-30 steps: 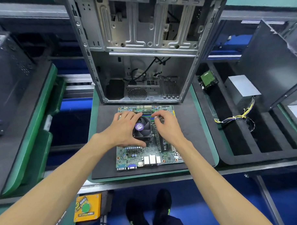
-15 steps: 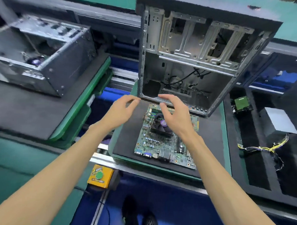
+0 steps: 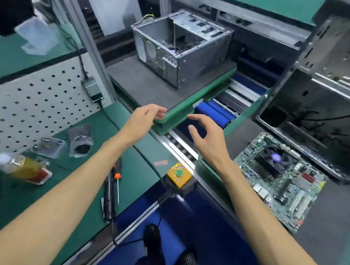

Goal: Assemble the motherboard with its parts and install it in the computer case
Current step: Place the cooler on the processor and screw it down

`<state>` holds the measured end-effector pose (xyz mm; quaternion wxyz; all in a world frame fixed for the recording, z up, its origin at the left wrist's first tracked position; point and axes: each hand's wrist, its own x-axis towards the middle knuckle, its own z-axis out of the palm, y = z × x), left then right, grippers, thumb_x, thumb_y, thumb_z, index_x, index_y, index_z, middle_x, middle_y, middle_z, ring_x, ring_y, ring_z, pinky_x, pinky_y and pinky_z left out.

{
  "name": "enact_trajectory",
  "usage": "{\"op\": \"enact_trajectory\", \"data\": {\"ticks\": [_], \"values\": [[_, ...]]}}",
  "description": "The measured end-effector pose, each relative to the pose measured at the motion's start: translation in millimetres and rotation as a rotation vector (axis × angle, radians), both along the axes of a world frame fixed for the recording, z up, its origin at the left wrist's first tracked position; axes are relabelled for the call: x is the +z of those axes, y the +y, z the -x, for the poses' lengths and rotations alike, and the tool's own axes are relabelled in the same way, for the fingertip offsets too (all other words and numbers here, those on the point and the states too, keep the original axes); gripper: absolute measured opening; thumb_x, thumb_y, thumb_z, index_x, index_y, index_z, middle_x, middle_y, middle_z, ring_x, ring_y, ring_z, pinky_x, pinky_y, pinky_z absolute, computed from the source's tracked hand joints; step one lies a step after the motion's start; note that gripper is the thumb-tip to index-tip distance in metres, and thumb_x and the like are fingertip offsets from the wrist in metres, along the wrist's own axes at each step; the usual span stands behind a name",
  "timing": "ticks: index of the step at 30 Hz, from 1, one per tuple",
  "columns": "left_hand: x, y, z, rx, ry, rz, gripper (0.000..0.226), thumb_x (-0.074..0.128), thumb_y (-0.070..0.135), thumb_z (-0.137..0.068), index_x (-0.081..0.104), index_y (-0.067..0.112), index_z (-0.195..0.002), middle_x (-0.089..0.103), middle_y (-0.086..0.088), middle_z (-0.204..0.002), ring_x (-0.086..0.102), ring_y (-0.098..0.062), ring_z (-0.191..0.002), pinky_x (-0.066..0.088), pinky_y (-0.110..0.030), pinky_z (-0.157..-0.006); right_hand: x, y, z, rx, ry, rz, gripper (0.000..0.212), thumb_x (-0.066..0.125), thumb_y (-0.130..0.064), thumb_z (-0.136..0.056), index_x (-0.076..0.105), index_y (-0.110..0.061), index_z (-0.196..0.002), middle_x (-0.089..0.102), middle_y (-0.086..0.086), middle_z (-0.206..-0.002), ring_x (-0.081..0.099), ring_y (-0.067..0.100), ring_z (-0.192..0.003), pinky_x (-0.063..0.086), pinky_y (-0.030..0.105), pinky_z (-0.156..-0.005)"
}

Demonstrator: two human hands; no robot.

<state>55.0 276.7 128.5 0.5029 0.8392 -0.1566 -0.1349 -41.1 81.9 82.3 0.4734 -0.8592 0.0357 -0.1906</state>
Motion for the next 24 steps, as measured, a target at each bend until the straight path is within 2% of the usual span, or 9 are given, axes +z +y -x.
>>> {"op": "enact_trajectory", "data": {"ticks": [2,3,6,10,15,18,21,23,24], "values": [[-2,33,1,0.082,0.027,-0.008,0.037,0.033,0.02,-0.107,0.069,0.018,-0.112,0.072,0.002,-0.105,0.068,-0.009,-0.099,0.049,-0.028,-0.085,-5,29,-12,0.074,0.03,-0.036,0.028,0.061,-0.017,-0.097,0.067,-0.022,-0.124,0.069,-0.007,-0.115,0.063,0.009,-0.107,0.051,0.023,-0.093],[-4,47,1,0.117,0.035,-0.014,0.037,0.032,0.02,-0.107,0.069,0.018,-0.111,0.072,0.001,-0.104,0.068,-0.011,-0.098,0.049,-0.031,-0.084,-7,43,-17,0.104,0.043,-0.045,0.027,0.062,-0.016,-0.096,0.068,-0.023,-0.122,0.069,-0.007,-0.111,0.063,0.008,-0.104,0.052,0.024,-0.089],[-11,91,4,0.222,0.072,-0.03,0.038,0.032,0.02,-0.107,0.068,0.01,-0.11,0.072,-0.005,-0.103,0.068,-0.018,-0.096,0.049,-0.037,-0.087,-15,87,-31,0.178,0.078,-0.045,0.022,0.062,-0.014,-0.095,0.07,-0.022,-0.114,0.07,-0.007,-0.096,0.064,0.005,-0.091,0.048,0.016,-0.075],[-27,154,8,0.32,0.143,-0.056,0.037,0.032,0.016,-0.107,0.066,0.005,-0.114,0.07,-0.015,-0.11,0.067,-0.025,-0.101,0.05,-0.039,-0.089,-34,147,-45,0.245,0.189,0.003,0.018,0.062,-0.015,-0.094,0.07,-0.023,-0.109,0.067,-0.011,-0.085,0.062,0.003,-0.08,0.043,0.008,-0.066],[-49,210,7,0.356,0.236,-0.076,0.035,0.032,0.015,-0.108,0.062,0.0,-0.119,0.068,-0.015,-0.109,0.066,-0.026,-0.098,0.051,-0.045,-0.093,-74,206,-57,0.192,0.415,0.043,0.018,0.061,-0.017,-0.095,0.069,-0.017,-0.112,0.058,-0.015,-0.078,0.056,-0.003,-0.063,0.039,0.008,-0.053],[-64,231,9,0.345,0.277,-0.092,0.033,0.035,0.017,-0.108,0.062,0.003,-0.119,0.069,-0.015,-0.11,0.066,-0.023,-0.093,0.052,-0.042,-0.09,-101,233,-58,0.128,0.506,0.083,0.02,0.06,-0.028,-0.097,0.066,-0.015,-0.112,0.055,-0.017,-0.071,0.054,-0.005,-0.06,0.036,0.014,-0.05],[-82,240,9,0.302,0.339,-0.106,0.03,0.036,0.018,-0.107,0.061,0.005,-0.117,0.069,-0.015,-0.109,0.066,-0.021,-0.09,0.053,-0.04,-0.088,-125,250,-60,0.046,0.575,0.048,0.025,0.062,-0.028,-0.097,0.062,-0.009,-0.113,0.055,-0.016,-0.064,0.057,-0.006,-0.053,0.037,0.009,-0.047],[-93,244,7,0.27,0.375,-0.114,0.03,0.036,0.018,-0.107,0.061,0.005,-0.117,0.069,-0.014,-0.11,0.067,-0.023,-0.091,0.052,-0.038,-0.088,-138,257,-62,0.032,0.658,0.055,0.031,0.065,-0.025,-0.095,0.058,-0.008,-0.12,0.063,-0.007,-0.072,0.061,0.003,-0.063,0.041,0.014,-0.054],[-99,246,6,0.255,0.384,-0.122,0.03,0.036,0.019,-0.107,0.062,0.006,-0.117,0.07,-0.013,-0.11,0.068,-0.024,-0.094,0.052,-0.037,-0.089,-145,260,-63,0.033,0.702,0.058,0.035,0.066,-0.025,-0.093,0.056,-0.007,-0.123,0.068,-0.001,-0.079,0.065,0.013,-0.073,0.046,0.023,-0.062]]}}
